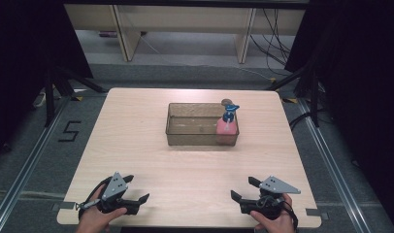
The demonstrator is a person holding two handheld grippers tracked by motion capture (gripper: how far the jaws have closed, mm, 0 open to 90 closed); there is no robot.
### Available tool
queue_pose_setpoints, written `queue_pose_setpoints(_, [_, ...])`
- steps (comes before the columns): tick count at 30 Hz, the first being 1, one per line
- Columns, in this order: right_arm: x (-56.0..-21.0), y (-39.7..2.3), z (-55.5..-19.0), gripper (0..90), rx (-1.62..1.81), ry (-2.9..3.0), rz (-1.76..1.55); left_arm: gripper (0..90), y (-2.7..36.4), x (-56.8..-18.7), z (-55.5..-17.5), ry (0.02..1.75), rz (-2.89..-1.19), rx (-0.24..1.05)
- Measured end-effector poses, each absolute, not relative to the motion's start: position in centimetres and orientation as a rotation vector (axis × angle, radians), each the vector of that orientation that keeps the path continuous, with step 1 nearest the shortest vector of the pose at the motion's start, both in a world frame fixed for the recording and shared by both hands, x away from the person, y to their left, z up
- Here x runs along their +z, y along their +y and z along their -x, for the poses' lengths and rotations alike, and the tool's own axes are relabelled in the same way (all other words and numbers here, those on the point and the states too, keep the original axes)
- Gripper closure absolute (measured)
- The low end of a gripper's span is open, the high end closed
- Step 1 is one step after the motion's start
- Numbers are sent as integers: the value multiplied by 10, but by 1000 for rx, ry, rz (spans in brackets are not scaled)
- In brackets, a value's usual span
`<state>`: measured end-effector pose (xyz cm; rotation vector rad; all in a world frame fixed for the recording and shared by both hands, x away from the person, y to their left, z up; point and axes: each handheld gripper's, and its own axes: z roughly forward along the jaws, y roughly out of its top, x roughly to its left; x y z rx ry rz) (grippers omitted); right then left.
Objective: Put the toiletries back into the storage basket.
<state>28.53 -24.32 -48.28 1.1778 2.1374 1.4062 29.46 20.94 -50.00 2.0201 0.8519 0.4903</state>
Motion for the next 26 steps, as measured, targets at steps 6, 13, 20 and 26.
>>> queue_pose_setpoints(6, [-485, -242, -281, 155, 1425, 2157, -1209, 148, 210, -499, -295, 849, -2029, 481])
queue_pose_setpoints(13, [-484, -242, -277, 155, 1377, 2191, -1147, 148, 210, -500, -295, 850, -2027, 481])
queue_pose_setpoints(20, [-486, -242, -276, 156, 1407, 2187, -1144, 148, 209, -500, -294, 852, -2019, 476])
queue_pose_setpoints(26, [-486, -241, -276, 156, 1407, 2188, -1142, 148, 209, -500, -295, 851, -2024, 480])
